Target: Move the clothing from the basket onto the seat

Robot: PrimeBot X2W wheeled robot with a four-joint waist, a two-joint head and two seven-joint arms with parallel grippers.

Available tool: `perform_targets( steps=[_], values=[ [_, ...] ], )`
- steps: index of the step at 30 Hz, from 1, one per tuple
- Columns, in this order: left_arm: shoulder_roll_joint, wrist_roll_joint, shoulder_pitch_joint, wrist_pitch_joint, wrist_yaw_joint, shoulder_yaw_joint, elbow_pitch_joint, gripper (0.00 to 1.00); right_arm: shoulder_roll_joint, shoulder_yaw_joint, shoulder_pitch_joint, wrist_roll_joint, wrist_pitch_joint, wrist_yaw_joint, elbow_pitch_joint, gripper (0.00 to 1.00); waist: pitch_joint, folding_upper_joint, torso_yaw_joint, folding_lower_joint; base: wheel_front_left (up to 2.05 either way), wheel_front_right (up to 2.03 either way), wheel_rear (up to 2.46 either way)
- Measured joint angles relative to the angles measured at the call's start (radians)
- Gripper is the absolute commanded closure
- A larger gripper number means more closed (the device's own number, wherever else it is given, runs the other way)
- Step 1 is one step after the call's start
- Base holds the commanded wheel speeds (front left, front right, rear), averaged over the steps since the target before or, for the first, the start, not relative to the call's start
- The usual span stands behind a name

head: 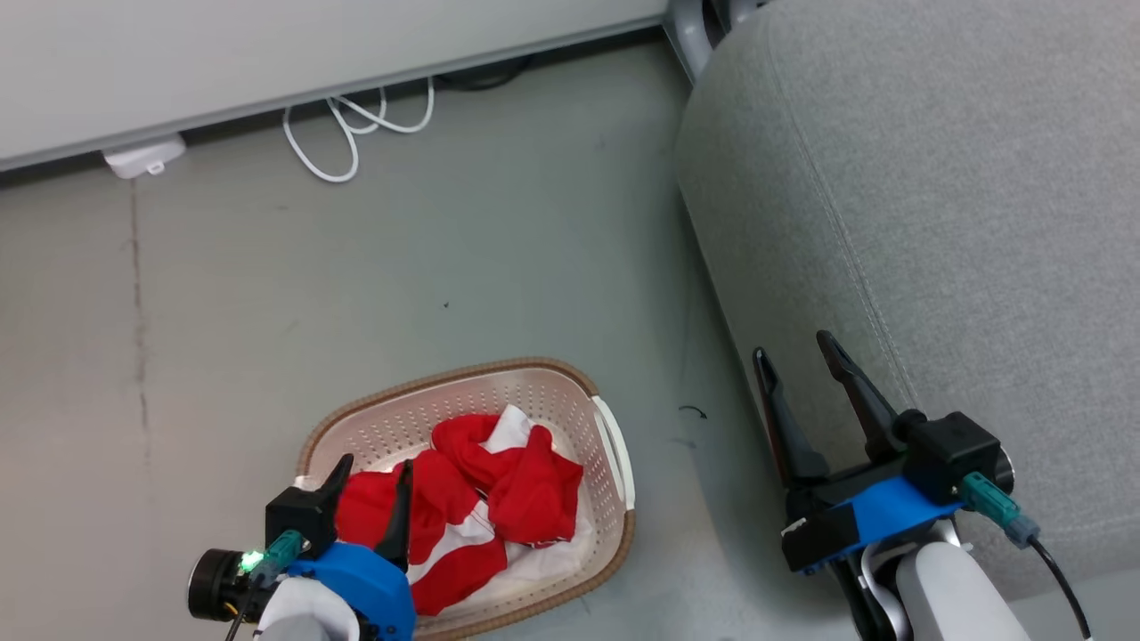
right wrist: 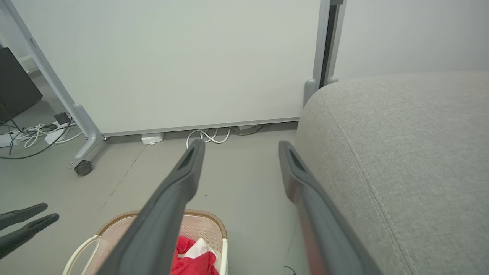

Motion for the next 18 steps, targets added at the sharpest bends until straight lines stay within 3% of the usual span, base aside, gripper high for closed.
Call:
perform_targets(
  steps=[18],
  values=[
    [0.09, -0.045, -0.234, 0.066, -0.013, -0.183, 0.309, 0.0, 0.0, 0.057, -0.078, 0.061, -0.001, 0.0, -0.077, 0.0, 0.271, 0.0, -0.124, 0.0, 0.0, 0.0, 0.0]
  ],
)
